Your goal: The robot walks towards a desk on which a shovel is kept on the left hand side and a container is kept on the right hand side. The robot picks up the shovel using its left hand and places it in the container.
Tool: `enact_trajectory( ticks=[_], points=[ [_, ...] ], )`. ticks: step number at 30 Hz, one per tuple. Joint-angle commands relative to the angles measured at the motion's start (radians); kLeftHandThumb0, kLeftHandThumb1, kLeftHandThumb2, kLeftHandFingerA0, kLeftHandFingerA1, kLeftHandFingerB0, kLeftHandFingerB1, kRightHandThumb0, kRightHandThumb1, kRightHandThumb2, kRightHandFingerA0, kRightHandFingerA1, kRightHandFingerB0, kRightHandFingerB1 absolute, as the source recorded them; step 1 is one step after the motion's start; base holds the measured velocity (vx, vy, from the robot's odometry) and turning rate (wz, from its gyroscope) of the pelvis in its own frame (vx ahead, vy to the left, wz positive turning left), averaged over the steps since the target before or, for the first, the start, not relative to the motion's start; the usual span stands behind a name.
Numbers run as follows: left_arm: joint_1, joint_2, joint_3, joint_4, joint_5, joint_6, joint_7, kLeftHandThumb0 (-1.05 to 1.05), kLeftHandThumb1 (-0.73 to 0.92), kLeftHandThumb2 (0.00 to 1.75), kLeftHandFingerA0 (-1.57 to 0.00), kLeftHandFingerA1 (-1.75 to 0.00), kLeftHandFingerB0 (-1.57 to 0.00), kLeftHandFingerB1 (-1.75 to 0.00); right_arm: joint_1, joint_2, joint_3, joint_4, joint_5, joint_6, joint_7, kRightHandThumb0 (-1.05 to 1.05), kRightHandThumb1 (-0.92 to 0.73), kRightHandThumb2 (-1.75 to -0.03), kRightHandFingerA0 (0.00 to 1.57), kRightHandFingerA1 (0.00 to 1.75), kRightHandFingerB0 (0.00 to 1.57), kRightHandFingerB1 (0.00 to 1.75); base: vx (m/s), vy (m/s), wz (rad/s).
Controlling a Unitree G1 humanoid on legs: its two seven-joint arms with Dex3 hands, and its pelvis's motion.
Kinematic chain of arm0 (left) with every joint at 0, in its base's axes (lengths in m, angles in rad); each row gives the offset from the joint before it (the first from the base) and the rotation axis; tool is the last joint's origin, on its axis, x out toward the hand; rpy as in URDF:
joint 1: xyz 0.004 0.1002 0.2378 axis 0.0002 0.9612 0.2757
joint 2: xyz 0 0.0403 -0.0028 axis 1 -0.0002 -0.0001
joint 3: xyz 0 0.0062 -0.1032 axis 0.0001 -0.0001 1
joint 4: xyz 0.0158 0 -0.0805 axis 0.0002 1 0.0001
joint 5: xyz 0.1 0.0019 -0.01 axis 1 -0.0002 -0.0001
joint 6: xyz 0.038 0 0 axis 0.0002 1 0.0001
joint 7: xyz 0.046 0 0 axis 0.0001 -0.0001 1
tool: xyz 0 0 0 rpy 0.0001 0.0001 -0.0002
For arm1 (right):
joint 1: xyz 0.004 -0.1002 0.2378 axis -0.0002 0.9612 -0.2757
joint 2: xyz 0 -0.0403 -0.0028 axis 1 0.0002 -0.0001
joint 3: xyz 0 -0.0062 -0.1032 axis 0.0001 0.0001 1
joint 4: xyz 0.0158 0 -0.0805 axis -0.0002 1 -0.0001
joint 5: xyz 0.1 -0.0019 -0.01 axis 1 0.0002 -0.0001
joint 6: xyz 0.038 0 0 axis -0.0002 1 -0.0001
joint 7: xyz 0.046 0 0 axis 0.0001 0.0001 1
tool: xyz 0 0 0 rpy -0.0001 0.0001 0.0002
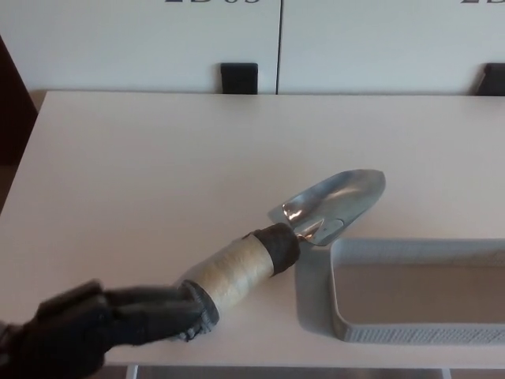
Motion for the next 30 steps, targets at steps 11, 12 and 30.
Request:
enact_trajectory(
  ticks=[11, 12, 30],
  points=[
    [-0.651, -0.163, -0.463, 0.384, 1.056, 0.189, 0.208, -0.63, 0.4, 0.71, -0.06, -0.31, -0.12, -0.34, -0.027, -0.02, 0.001, -0.029, 0.027, 0.021, 0.038, -0.47, -0.66, -0.6, 0.24, 0.42, 0.16, 0.31, 0.0, 0.0, 0.0],
    [-0.659, -0.167, -0.476, 0.398, 1.072, 0.203, 0.211, -0.63, 0.4, 0.71, -0.06, -0.31, -0.12, -0.34, -0.025, -0.02, 0.001, -0.033, 0.028, 0.021, 0.039, -0.47, -0.66, -0.6, 0.24, 0.42, 0.16, 0.31, 0.0, 0.0, 0.0],
    [-0.82, -0.261, -0.691, 0.728, 1.297, 0.451, 0.369, -0.54, 0.37, 0.67, -0.06, -0.26, -0.09, -0.25, -0.016, -0.035, 0.017, -0.075, -0.012, 0.011, 0.033, -0.48, -0.65, -0.6, 0.23, 0.38, 0.13, 0.31, 0.0, 0.0, 0.0]
  ],
)
